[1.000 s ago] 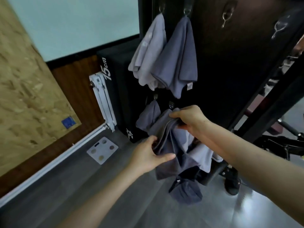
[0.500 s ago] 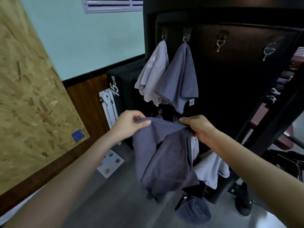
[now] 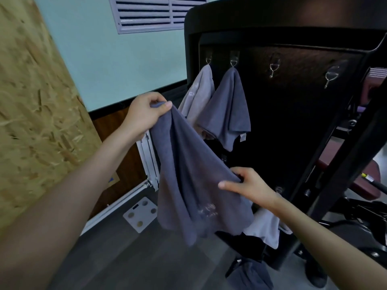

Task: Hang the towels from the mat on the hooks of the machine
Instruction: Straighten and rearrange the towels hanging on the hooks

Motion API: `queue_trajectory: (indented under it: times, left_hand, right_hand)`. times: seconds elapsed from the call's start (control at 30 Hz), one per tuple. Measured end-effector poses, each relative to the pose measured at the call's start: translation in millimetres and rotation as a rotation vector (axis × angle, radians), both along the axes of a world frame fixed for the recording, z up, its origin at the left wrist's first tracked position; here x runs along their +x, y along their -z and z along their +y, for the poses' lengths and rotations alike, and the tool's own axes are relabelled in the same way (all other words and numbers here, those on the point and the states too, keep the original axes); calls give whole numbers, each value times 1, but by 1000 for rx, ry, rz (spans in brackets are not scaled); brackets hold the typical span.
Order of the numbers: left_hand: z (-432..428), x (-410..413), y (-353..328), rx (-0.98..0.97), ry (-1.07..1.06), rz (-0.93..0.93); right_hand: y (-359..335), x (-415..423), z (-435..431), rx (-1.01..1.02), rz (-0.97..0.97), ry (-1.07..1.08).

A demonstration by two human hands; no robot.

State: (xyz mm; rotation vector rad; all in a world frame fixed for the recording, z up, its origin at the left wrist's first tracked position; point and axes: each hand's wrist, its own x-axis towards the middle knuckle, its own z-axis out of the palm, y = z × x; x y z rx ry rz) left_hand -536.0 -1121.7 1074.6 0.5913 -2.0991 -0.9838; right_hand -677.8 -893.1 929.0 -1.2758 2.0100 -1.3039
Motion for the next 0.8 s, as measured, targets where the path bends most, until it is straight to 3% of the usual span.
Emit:
queue_trajectory:
  times: [0.1,0.4,0.7,0.8]
  left_hand:
    - [-11,10,-2,-4,-64,6]
    - [-51,45,38,89,-211,-48]
    - [-65,71,78,162,-270,-182]
    - [-65,89,86,185,-241,-316]
  right_hand:
    - [18,-15,6,215,222,59]
    - [44,-44,31,510,437,59]
    - [66,-63,41,426,359,156]
    - [58,-68,44,390,195,173]
